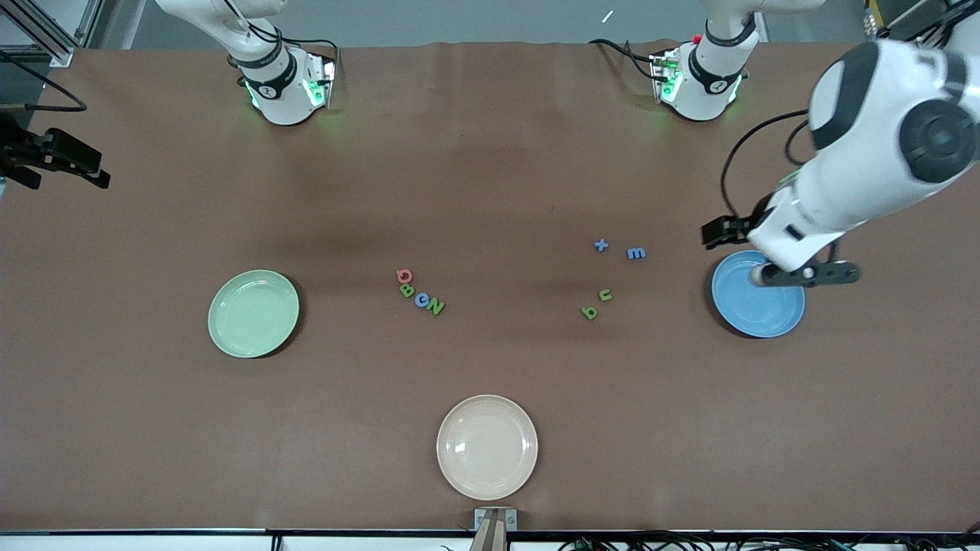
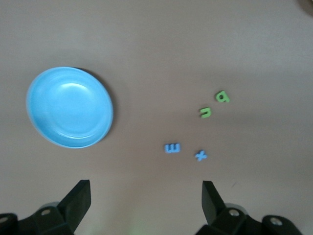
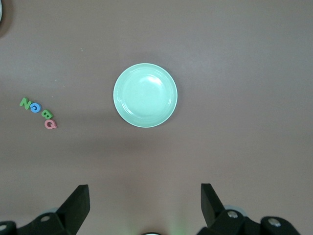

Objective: Sort upper and lower case letters into plates
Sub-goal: 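Reach the left gripper to the blue m while the right gripper reaches letters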

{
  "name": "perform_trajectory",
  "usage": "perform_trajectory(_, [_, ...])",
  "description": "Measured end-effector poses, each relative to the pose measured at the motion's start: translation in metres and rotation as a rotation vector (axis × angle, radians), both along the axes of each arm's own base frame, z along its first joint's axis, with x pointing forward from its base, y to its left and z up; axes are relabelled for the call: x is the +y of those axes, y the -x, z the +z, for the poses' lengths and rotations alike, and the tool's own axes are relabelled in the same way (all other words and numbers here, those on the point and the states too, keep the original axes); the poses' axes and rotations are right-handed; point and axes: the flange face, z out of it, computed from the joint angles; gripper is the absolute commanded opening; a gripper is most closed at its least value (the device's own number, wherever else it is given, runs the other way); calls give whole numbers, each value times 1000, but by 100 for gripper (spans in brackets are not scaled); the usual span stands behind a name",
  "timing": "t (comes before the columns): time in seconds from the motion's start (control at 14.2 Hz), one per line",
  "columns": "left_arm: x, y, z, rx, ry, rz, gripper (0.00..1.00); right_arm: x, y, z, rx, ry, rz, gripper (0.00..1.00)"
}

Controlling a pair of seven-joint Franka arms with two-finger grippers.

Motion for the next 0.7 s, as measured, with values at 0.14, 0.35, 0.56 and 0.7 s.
perform_trajectory(0.14, [-28,-2,-36,-15,-1,29,100,0,0,0,0,0,0,100])
perform_trajectory(0.35, [-54,14,-89,-44,-3,55,100,0,0,5,-13,1,-1,100])
perform_trajectory(0.56, [-66,40,-142,-93,-31,66,100,-1,-2,8,-25,4,-2,100])
perform_trajectory(0.7, [-68,58,-174,-120,-35,67,100,-4,-9,-4,-6,7,-7,100])
